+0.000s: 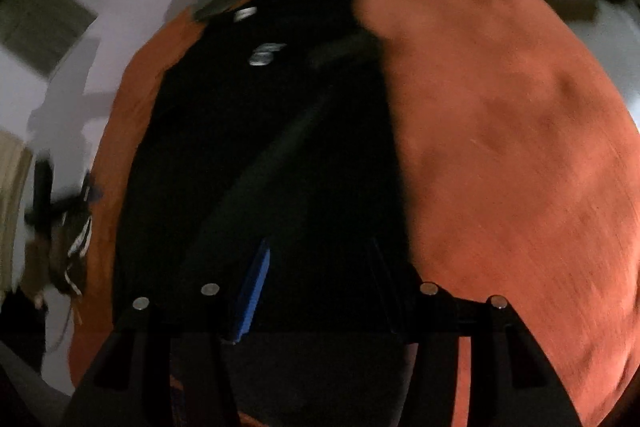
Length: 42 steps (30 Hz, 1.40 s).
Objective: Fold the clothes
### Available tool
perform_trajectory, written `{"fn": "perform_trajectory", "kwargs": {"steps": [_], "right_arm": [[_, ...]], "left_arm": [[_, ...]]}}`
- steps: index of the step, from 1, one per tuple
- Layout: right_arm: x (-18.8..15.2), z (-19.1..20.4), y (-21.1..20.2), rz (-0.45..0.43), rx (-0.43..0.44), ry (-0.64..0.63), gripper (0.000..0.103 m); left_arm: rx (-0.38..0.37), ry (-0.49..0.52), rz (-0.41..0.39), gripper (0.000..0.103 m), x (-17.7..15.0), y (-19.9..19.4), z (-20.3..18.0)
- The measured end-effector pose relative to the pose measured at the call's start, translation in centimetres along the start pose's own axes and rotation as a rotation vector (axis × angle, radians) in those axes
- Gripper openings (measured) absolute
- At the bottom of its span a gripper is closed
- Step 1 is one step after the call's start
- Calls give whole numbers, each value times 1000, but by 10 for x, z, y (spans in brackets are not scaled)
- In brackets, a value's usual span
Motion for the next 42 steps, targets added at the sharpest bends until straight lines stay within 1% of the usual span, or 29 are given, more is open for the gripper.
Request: {"fn": "perform_trajectory", "kwargs": {"steps": [2,3,4,6,8,10,13,15,16,17,18,19,21,23,24,25,27,29,31,33,35,36,38,40,41,42], "right_arm": [[-17,-20,-11,0,-6,45,51],[-25,-24,-14,15,-2,56,51],[-34,-28,-16,29,2,67,51],[-50,-37,-20,61,10,87,51],[-63,-46,-16,109,15,104,51],[-74,-41,-10,164,25,94,51],[-84,-33,1,229,27,61,51],[-89,-31,7,263,53,82,46],[-91,-31,10,280,70,99,39],[-94,-30,12,297,87,116,23],[-97,-30,16,316,102,133,13],[-100,-30,18,332,105,141,4],[-96,-26,12,306,63,103,4],[-83,-14,-8,247,-41,-40,4],[-76,-5,-16,221,-76,-118,5],[-73,3,-19,218,-98,-176,5],[-83,8,-3,327,-75,-189,15],[-94,3,7,374,-74,-184,32],[-103,-11,11,382,-82,-127,39],[-114,-19,12,393,-56,-58,39],[-125,-19,11,401,-45,-42,39],[-129,-17,10,395,-66,-72,39],[-137,-13,8,363,-138,-144,39],[-134,-10,9,314,-175,-161,39],[-131,-9,9,281,-194,-165,39],[-126,-7,6,225,-214,-162,39]], "left_arm": [[-66,9,96,62,-46,5,3],[-97,13,144,62,-68,7,4],[-113,16,182,61,-88,9,5],[-110,9,223,62,-116,11,10],[-109,-18,245,62,-136,10,16],[-99,-47,241,62,-149,8,23],[-135,-76,266,62,-166,12,22],[-143,-78,271,61,-172,16,17],[-148,-76,269,59,-174,16,14],[-154,-79,264,52,-178,14,10],[-160,-86,264,23,-182,15,8],[-165,-109,266,8,-182,16,9],[-174,-162,256,8,-178,18,12],[-162,-179,240,8,-176,16,16],[-156,-187,232,8,-175,16,18],[-149,-193,227,8,-175,15,20],[-135,-199,227,8,-176,16,21],[-134,-210,229,8,-176,17,22],[-140,-220,232,8,-175,17,21],[-141,-220,231,9,-175,19,22],[-140,-224,231,9,-174,22,26],[-136,-226,229,9,-174,22,30],[-128,-230,226,9,-176,22,38],[-126,-235,222,9,-176,17,40],[-132,-240,222,9,-175,17,41],[-140,-247,221,9,-175,18,40]]}}
Point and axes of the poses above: each gripper's, at about its wrist camera, not at the fingertips, and y roughly the way its jaws point, z to its left, x to its top, the point moved 7 cm from there along y, roughly the way its jaws point, and after that the axes turned 1 degree about z, right-handed, at the moved point
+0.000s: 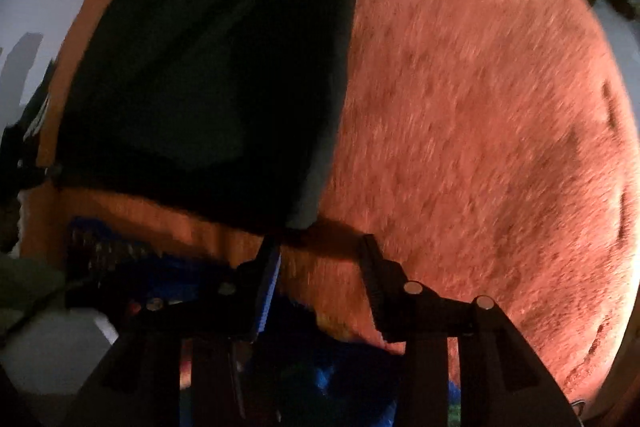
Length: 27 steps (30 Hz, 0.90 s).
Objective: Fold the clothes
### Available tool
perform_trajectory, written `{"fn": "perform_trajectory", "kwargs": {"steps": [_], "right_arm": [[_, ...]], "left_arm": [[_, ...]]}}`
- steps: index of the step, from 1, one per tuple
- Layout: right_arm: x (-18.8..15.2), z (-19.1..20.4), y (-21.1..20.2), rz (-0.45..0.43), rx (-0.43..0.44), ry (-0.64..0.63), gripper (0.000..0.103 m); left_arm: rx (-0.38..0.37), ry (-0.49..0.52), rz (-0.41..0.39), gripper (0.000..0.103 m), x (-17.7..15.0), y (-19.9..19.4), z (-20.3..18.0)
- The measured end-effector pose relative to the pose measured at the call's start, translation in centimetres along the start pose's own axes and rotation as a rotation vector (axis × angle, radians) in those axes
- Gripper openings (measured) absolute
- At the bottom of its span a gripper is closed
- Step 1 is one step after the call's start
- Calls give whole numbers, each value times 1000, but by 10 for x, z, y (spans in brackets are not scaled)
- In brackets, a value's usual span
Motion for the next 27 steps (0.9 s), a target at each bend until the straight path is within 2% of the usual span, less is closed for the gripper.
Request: {"fn": "perform_trajectory", "kwargs": {"steps": [3,5,6,7,11,13,15,17,18,19,20,23,24,25,27], "right_arm": [[15,1,-18,-172,-47,38,37],[19,8,-16,-197,-38,43,20],[20,12,-14,-200,-30,43,16],[16,19,-8,-180,-19,37,7],[-6,12,3,-103,2,75,7],[-11,7,6,-96,8,115,9],[-13,4,8,-103,-8,137,18],[-14,3,8,-129,-31,130,18],[-14,4,7,-144,-43,123,16],[-13,5,6,-160,-49,116,6],[-13,6,3,-182,-43,112,4],[-12,9,-6,-236,-47,104,4],[-12,8,-11,-254,-48,107,4],[-13,7,-16,-269,-46,116,4],[-19,4,-28,-296,-40,133,4]], "left_arm": [[-30,-36,4,11,1,3,4],[-44,-57,6,12,0,6,5],[-50,-64,6,12,0,6,5],[-55,-67,7,12,0,6,6],[-75,-35,-18,14,-2,-2,0],[-84,15,-41,25,-6,-9,-9],[-46,91,-73,33,-6,-22,-11],[10,176,-110,40,-5,-38,-9],[36,212,-123,42,-5,-43,-9],[52,234,-128,43,-9,-45,-10],[57,250,-128,44,-12,-47,-10],[87,328,-135,47,-29,-41,-23],[102,362,-139,51,-37,-35,-31],[125,396,-141,55,-44,-30,-38],[193,455,-149,55,-47,-24,-42]]}}
Point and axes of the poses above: each gripper's, at about its wrist camera, not at the fingertips, and y roughly the way its jaws point, z to its left, x to its top, the point moved 7 cm from there along y, roughly the way its jaws point, and after that the axes turned 1 degree about z, right-handed, at the moved point
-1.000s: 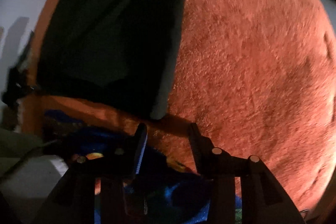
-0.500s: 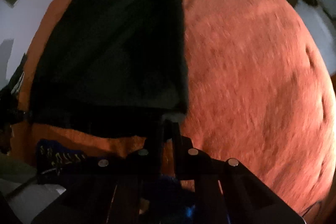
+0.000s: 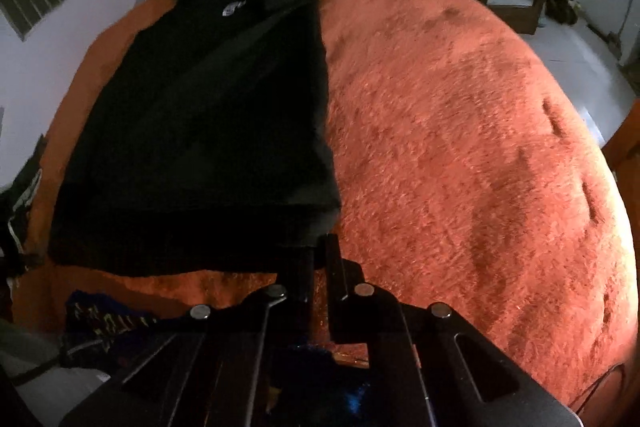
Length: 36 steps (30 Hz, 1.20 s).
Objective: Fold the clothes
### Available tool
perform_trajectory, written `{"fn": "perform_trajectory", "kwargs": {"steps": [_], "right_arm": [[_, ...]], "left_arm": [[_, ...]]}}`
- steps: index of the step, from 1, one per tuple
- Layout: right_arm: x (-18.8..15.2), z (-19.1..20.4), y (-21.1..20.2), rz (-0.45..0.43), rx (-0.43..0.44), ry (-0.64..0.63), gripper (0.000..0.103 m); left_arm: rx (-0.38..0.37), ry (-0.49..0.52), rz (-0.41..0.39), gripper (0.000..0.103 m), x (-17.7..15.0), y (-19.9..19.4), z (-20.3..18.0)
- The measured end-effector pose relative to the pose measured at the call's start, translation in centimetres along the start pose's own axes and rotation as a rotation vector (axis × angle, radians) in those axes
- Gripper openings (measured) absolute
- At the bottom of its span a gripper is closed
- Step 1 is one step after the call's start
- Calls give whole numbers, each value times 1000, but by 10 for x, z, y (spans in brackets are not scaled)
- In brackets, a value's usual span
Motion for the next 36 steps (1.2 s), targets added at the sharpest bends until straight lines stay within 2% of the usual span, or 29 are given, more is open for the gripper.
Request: {"fn": "perform_trajectory", "kwargs": {"steps": [3,8,10,11,12,15,21,22,25,27,28,30,31,33,36], "right_arm": [[2,3,-10,-6,15,22,4],[1,9,-17,-47,66,20,4],[2,19,-14,-36,100,-11,4],[0,23,-10,-19,115,-28,4],[-3,28,-4,2,115,-53,4],[-9,36,6,39,65,-115,4],[-4,30,25,71,46,-88,4],[-6,25,29,82,45,-53,8],[-15,21,41,118,79,-10,37],[-20,24,45,107,81,-36,40],[-18,25,45,85,68,-53,40],[-12,23,46,51,39,-50,25],[-9,21,45,32,28,-39,2],[-3,12,35,-21,26,20,3],[-4,18,13,-124,2,-58,3]], "left_arm": [[70,32,-16,55,2,8,-1],[100,-49,-41,54,8,23,11],[119,-90,-50,30,11,25,16],[99,-132,-58,22,12,25,20],[58,-183,-73,10,14,22,23],[-1,-283,-114,8,15,15,32],[-55,-478,-143,7,4,13,55],[-68,-524,-146,6,0,15,60],[-100,-640,-150,4,-13,20,73],[-82,-637,-154,4,-12,21,74],[-68,-625,-157,4,-10,21,73],[-37,-602,-163,4,-5,21,71],[-21,-596,-168,4,-2,21,70],[7,-588,-187,4,5,22,68],[32,-631,-198,4,7,27,72]]}}
Point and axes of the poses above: each gripper's, at about its wrist camera, not at the fingertips, and y roughly the way its jaws point, z to its left, x to its top, the point moved 7 cm from there along y, roughly the way its jaws point, and after that the axes turned 1 degree about z, right-handed, at the moved point
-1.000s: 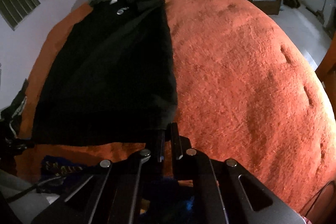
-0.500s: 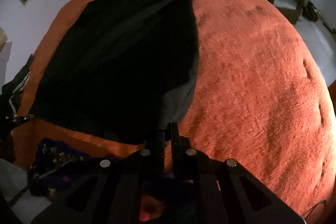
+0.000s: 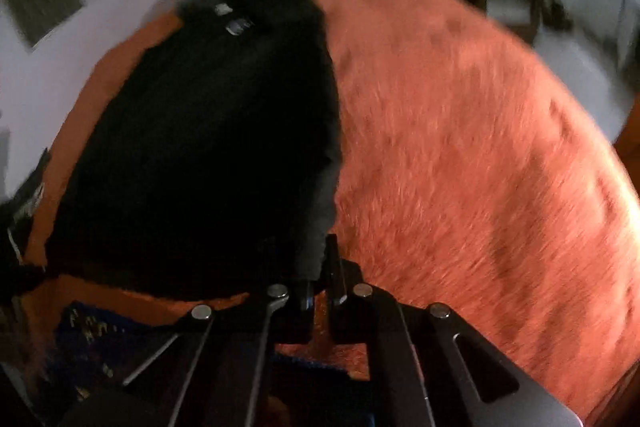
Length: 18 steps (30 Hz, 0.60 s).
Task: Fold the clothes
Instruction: 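Open both tools and release the T-shirt hem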
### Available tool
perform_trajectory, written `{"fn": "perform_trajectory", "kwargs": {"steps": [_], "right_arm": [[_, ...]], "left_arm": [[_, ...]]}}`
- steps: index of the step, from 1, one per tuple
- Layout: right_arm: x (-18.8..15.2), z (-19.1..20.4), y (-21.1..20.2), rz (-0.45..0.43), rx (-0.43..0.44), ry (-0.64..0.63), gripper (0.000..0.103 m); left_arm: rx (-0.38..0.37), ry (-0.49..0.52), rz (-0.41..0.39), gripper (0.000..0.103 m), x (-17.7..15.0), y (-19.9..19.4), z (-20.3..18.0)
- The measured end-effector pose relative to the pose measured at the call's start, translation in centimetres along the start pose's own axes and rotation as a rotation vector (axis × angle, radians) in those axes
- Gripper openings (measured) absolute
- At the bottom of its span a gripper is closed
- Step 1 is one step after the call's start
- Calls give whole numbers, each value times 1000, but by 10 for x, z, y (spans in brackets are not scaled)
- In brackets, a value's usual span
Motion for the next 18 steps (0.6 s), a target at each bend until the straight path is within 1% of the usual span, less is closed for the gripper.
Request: {"fn": "perform_trajectory", "kwargs": {"steps": [1,3,6,7,8,10,11,14,16,18], "right_arm": [[-5,0,0,8,2,-11,3],[-15,-14,7,50,51,77,3],[-30,-49,14,96,185,318,5],[-33,-58,15,107,220,374,10],[-35,-59,13,108,231,369,13],[-40,-62,7,116,239,345,15],[-41,-64,5,126,239,331,17],[-43,-72,-10,145,240,319,17],[-36,-77,-24,123,250,318,17],[-23,-74,-37,96,262,301,17]], "left_arm": [[7,-19,-4,4,1,2,2],[18,-22,-16,4,2,2,3],[37,9,-26,4,2,0,4],[41,19,-27,4,2,-1,4],[42,26,-26,4,2,-1,5],[43,41,-21,4,3,-3,6],[42,52,-15,4,3,-5,7],[4,52,19,4,-1,-14,9],[-27,33,53,5,-6,-24,5],[-29,35,88,5,-12,-35,-4]]}}
Point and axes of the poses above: each gripper's, at about its wrist camera, not at the fingertips, and y roughly the way its jaws point, z to its left, x to its top, the point moved 7 cm from there along y, roughly the way its jaws point, and after that the axes turned 1 degree about z, right-handed, at the moved point
